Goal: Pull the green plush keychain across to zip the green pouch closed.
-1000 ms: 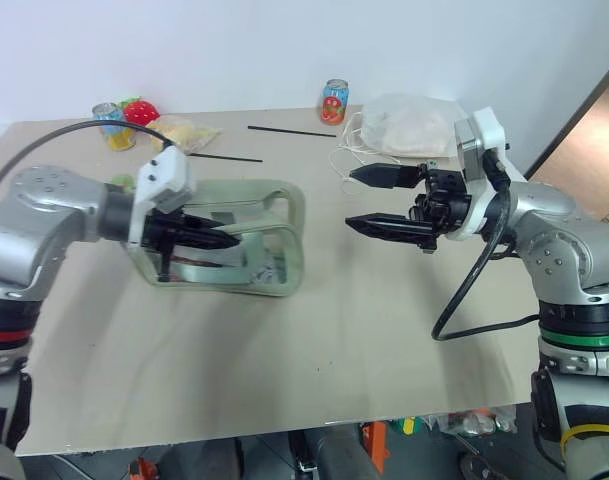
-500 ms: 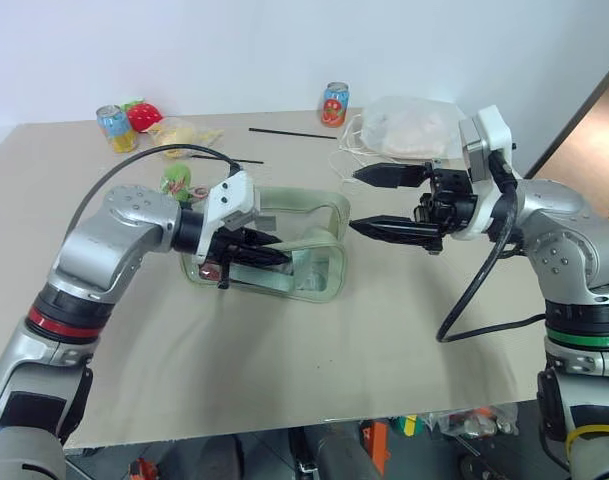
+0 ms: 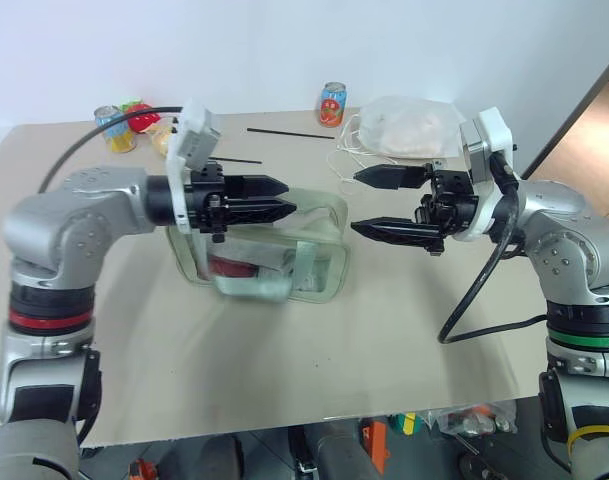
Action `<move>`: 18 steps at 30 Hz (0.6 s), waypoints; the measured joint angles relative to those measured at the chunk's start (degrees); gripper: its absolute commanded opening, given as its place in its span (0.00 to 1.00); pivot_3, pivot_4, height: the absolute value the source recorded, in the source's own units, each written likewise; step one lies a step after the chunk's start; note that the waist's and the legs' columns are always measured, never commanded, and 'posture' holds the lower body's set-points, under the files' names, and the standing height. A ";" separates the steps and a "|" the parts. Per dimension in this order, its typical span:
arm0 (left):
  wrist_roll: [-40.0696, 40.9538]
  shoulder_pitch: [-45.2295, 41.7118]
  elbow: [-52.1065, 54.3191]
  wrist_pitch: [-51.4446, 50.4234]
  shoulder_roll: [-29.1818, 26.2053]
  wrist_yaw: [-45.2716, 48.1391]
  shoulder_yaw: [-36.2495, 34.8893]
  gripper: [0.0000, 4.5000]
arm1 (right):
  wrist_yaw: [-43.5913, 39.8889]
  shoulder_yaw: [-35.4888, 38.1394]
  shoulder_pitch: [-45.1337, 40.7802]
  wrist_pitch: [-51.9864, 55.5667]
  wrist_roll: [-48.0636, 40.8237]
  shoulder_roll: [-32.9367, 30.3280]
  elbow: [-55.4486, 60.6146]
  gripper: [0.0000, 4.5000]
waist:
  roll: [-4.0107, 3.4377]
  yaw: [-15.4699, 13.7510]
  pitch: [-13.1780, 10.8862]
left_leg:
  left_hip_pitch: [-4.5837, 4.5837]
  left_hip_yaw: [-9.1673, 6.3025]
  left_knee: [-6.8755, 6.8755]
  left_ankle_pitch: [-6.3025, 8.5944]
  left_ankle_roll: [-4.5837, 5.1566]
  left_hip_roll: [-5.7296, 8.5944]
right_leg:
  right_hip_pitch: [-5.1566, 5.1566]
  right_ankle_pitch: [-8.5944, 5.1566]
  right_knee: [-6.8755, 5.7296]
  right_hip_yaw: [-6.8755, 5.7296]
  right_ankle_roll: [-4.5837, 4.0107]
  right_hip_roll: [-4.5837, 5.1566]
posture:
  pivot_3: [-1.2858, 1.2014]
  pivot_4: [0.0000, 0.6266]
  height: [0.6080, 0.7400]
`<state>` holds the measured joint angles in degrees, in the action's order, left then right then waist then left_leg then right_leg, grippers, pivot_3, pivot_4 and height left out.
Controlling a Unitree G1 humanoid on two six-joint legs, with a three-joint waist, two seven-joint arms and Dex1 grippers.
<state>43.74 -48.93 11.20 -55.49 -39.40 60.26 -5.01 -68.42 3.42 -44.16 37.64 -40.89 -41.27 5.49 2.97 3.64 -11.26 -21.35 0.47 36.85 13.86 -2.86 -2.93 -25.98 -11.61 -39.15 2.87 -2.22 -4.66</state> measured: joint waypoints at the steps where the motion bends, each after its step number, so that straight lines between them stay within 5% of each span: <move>1: 0.27 0.31 0.53 -0.04 -1.35 0.26 -0.71 0.46 | -0.10 0.00 0.05 0.00 0.02 -0.07 -0.01 1.00 | 0.00 0.08 0.00 | 0.02 0.00 -0.01 0.00 0.00 0.00 | 0.01 -0.01 0.00 0.00 -0.01 0.00 | 0.52 0.24 1.00; 12: 2.98 12.85 1.74 0.43 -15.22 2.87 -11.95 0.46 | -1.48 -6.07 2.80 -3.69 8.31 -2.92 0.43 1.00 | 0.00 0.86 0.00 | 0.08 0.02 -0.17 -0.04 -0.06 -0.01 | -0.06 -0.05 0.00 -0.02 -0.08 0.00 | 0.52 0.24 1.00; 18: 10.40 23.80 0.35 -5.77 -17.44 -0.07 -29.05 0.46 | -1.38 -9.57 2.79 -5.42 11.86 -1.61 1.68 1.00 | 0.02 0.99 -0.01 | 0.14 0.02 -0.22 -0.04 -0.07 -0.12 | -0.30 -0.07 0.00 -0.07 -0.12 -0.07 | 0.52 0.24 1.00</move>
<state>54.14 -25.13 11.55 -61.27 -56.85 60.18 -34.06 -69.80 -6.15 -41.37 32.21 -29.03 -42.88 7.18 2.99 4.63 -11.26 -21.21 0.48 36.63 13.82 -2.93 -3.05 -26.28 -11.68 -39.14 2.80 -2.34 -4.73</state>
